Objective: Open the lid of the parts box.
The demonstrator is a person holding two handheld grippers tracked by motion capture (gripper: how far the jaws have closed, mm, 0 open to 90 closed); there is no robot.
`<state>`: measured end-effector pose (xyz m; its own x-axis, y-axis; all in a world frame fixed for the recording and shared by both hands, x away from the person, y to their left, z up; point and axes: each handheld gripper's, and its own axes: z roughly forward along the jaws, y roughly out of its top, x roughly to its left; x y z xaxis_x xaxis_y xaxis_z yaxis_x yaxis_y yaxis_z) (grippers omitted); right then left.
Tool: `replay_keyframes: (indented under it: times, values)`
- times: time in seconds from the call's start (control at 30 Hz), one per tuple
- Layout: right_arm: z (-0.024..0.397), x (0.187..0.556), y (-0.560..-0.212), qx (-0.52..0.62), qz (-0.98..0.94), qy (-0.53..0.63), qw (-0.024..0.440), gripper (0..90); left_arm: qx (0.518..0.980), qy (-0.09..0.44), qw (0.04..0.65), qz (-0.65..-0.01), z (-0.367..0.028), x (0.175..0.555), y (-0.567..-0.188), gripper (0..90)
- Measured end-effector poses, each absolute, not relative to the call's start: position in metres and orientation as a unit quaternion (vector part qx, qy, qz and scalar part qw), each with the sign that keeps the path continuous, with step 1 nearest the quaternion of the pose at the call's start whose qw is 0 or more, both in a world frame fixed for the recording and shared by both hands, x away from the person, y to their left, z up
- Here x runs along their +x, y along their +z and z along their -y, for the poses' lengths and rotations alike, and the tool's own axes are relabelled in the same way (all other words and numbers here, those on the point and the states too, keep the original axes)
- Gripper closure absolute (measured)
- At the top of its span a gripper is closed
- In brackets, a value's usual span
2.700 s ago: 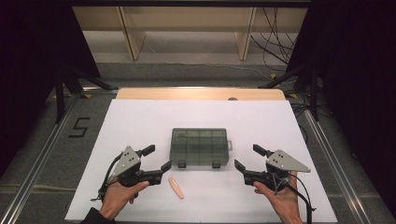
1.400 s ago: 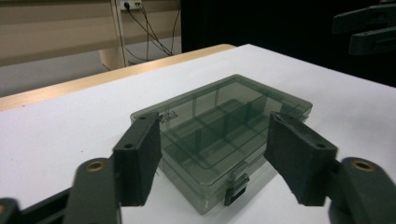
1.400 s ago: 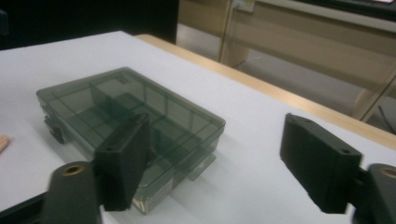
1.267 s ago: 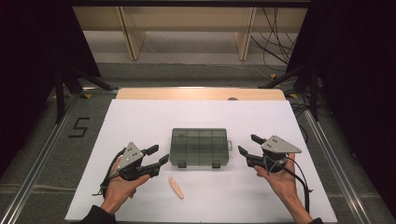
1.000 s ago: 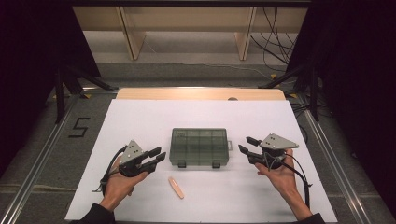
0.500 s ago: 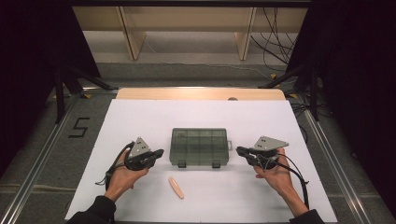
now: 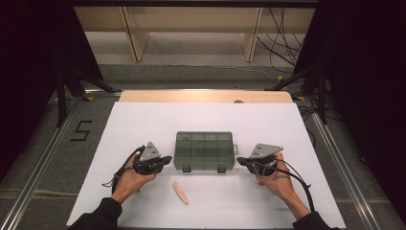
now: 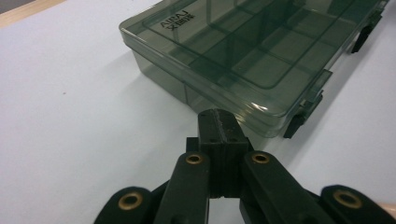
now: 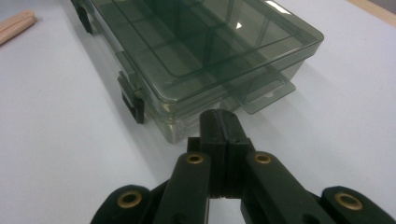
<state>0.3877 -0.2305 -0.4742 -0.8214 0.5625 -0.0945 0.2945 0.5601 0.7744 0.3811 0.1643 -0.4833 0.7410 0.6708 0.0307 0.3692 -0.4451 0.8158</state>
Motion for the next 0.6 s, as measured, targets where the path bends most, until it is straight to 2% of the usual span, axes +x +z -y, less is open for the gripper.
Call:
replay_keyframes:
  times: [0.6]
  values:
    - [0.2252,0.3875,-0.4781,0.229,-0.878,0.39,0.156,90.0,0.845,0.158,0.413,-0.301,-0.1602,0.3791,-0.4861,89.9]
